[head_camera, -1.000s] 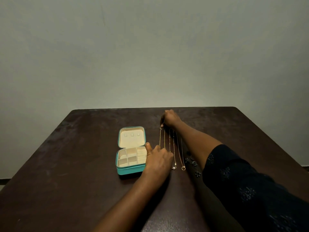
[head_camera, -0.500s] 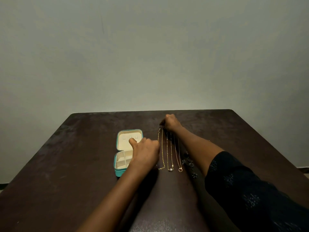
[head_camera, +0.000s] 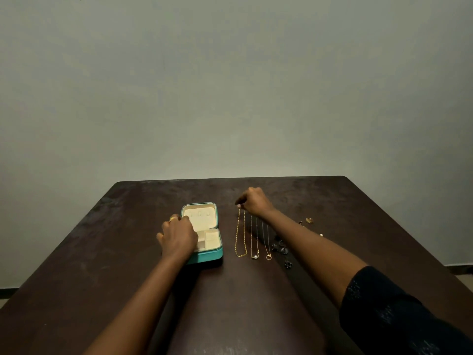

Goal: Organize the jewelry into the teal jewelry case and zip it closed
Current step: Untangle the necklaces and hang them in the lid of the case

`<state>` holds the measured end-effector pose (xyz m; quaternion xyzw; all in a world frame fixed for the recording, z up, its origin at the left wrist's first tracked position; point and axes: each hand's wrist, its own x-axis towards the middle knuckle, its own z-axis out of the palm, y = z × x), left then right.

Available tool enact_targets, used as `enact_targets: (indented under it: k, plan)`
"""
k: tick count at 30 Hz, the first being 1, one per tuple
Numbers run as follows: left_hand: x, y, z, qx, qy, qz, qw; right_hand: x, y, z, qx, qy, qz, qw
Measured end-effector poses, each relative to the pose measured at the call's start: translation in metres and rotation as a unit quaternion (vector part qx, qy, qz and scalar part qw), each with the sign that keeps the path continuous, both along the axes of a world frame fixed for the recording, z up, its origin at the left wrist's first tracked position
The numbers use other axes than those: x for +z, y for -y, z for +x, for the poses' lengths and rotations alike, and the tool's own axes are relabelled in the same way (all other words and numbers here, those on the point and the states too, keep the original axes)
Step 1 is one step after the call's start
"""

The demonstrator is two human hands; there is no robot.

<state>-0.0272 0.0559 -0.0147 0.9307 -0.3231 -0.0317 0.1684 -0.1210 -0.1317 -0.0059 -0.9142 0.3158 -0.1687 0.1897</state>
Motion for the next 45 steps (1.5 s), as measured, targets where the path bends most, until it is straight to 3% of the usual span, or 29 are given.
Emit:
enact_targets:
  k: [8,17,25,35,45]
  plan:
    - [-0.028,-0.021,-0.016,0.062,-0.079,-0.038,0.994,-0.014,-0.081,-0.002,-0.011,0.032,0.122,0.992]
    - [-0.038,-0.027,-0.025,0.025,-0.044,-0.066,0.997,-0.024,-0.102,-0.019,-0.054,0.024,0.159,0.986]
    - [-0.025,-0.014,-0.030,0.055,-0.011,-0.067,0.996,-0.020,-0.094,-0.026,-0.056,0.037,0.173,0.983]
    - [0.013,0.051,-0.020,-0.100,0.138,-0.085,0.982,-0.007,0.019,-0.056,-0.180,0.050,0.110,0.976]
    - [0.010,0.140,-0.038,-0.187,0.083,-0.007,0.979,-0.027,0.072,-0.040,-0.178,0.015,0.108,0.978]
